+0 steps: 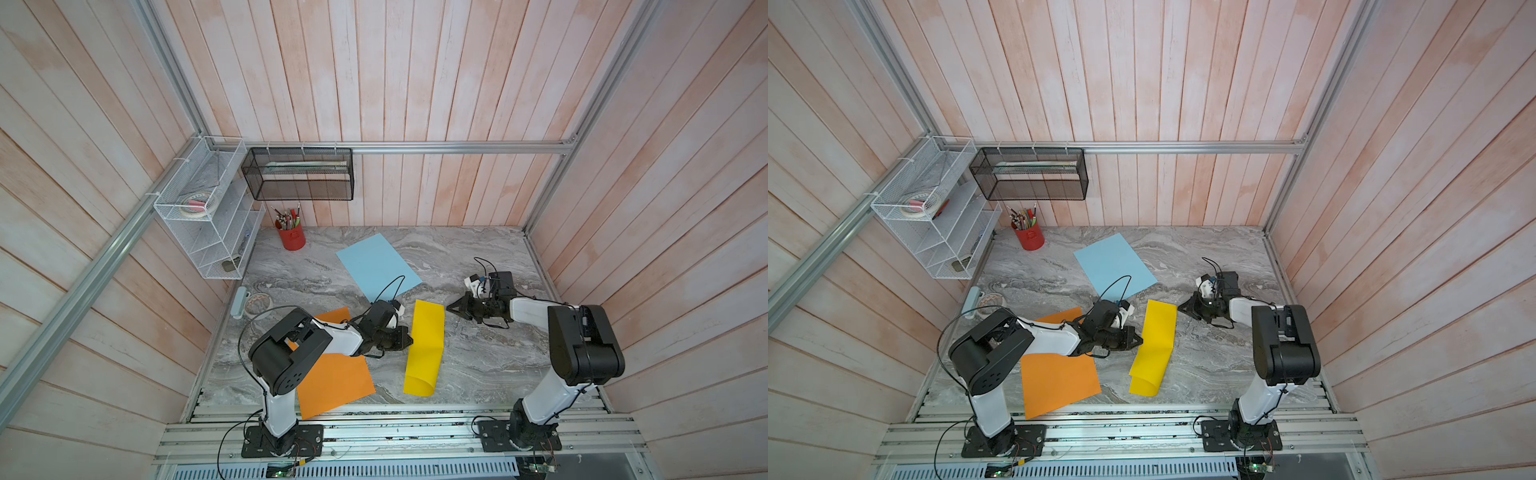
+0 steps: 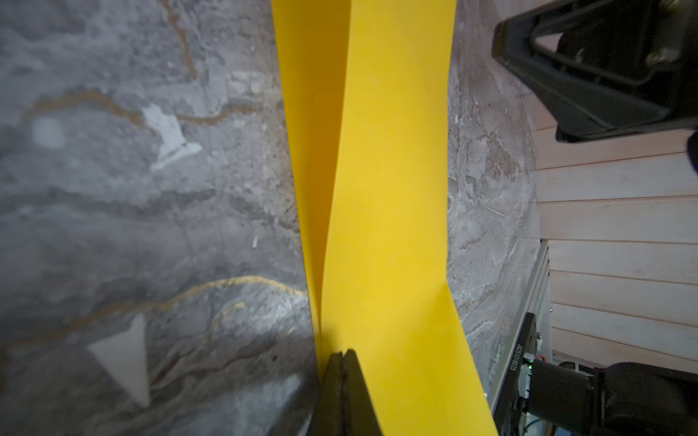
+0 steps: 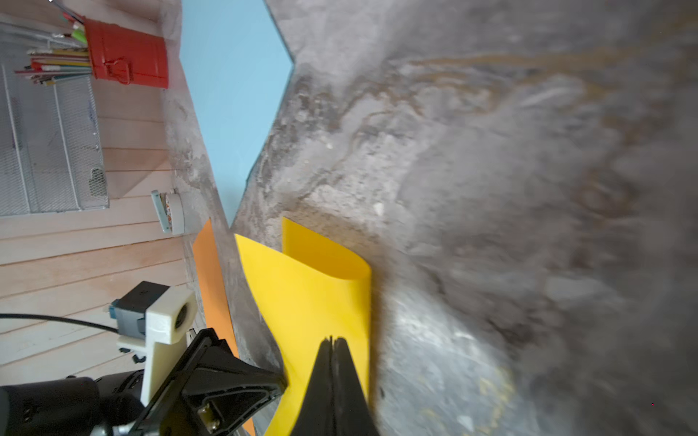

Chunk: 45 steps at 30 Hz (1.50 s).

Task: Fold the rectangular paper in half along the long edge
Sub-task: Fold the paper at the center of the board.

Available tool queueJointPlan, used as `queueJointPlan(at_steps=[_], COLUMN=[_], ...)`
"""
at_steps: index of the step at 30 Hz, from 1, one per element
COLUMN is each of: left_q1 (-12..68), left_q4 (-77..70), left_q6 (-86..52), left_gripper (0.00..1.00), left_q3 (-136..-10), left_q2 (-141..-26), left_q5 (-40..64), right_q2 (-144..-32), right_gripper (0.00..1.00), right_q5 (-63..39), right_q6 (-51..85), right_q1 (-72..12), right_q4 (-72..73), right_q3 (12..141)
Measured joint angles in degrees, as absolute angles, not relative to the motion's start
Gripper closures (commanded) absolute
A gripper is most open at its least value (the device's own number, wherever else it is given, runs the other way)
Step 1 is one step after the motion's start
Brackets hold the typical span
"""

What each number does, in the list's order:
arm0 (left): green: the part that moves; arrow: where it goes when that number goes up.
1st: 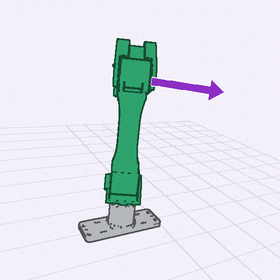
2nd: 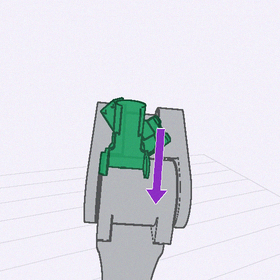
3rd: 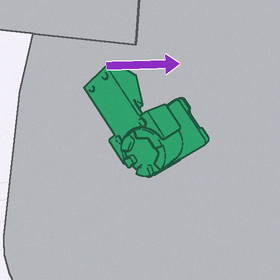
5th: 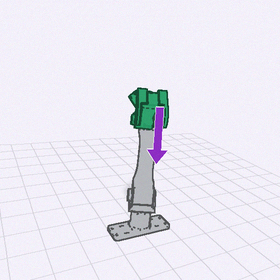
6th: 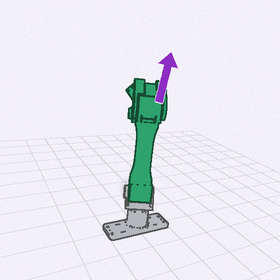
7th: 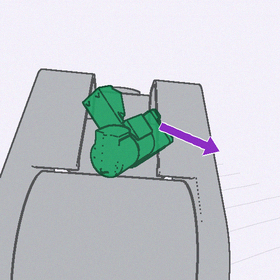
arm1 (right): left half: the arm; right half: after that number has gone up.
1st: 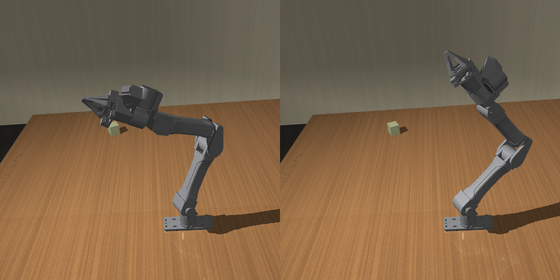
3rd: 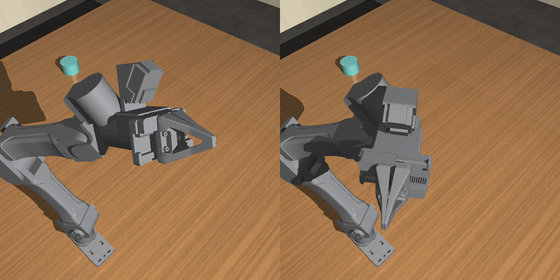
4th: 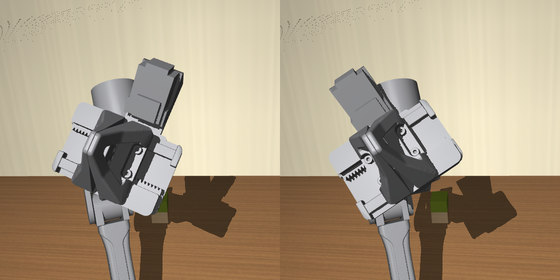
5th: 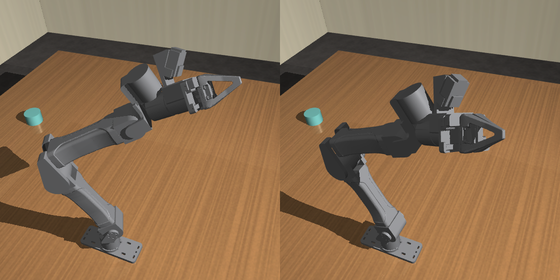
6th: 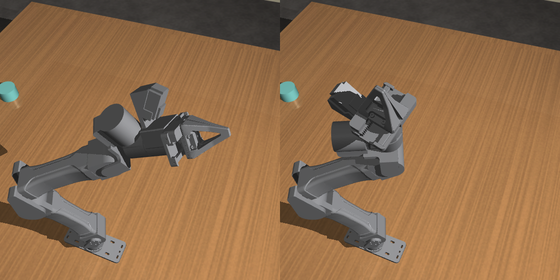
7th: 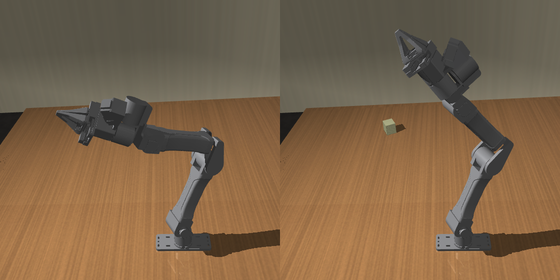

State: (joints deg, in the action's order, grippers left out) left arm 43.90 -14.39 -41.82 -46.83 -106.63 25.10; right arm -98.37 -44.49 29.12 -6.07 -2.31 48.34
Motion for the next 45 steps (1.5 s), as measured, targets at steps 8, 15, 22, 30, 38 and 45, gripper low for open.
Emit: queueJointPlan(at_steps=[8, 15, 22, 30, 38, 45], left_q1=[43.9, 43.9, 43.94, 43.97, 42.57, 39.72], left_q4=[-14.39, -14.39, -14.35, -13.47, -14.57, -12.32], left_q6=[-41.85, -41.85, -41.82, -41.82, -43.38, -43.4], left_gripper=[1.0, 1.0, 1.0, 1.0, 1.0, 1.0], left_q3=[-46.83, -46.83, -47.27, -47.79, -48.01, -51.29], left_q2=[-106.65, -106.67, -107.07, -107.15, -107.77, -109.1], left_q5=[25.1, 25.19, 25.63, 25.45, 25.47, 24.23], right_q2=[-103.48, -104.6, -103.9, -94.54, -91.55, -92.55], right_gripper=[1.0, 1.0, 1.0, 1.0, 1.0, 1.0], right_q5=[-44.47, -44.8, -45.76, -45.25, -45.06, -43.79], right_q6=[30.39, 30.26, 28.42, 29.8, 34.48, 35.97], right_q1=[-8.58, -3.18, 1.89, -5.21, -16.82, -20.08], right_q4=[-0.14, 1.74, 1.63, -0.54, 2.02, 2.04], right_q3=[50.28, 45.91, 45.08, 44.53, 40.05, 39.05])
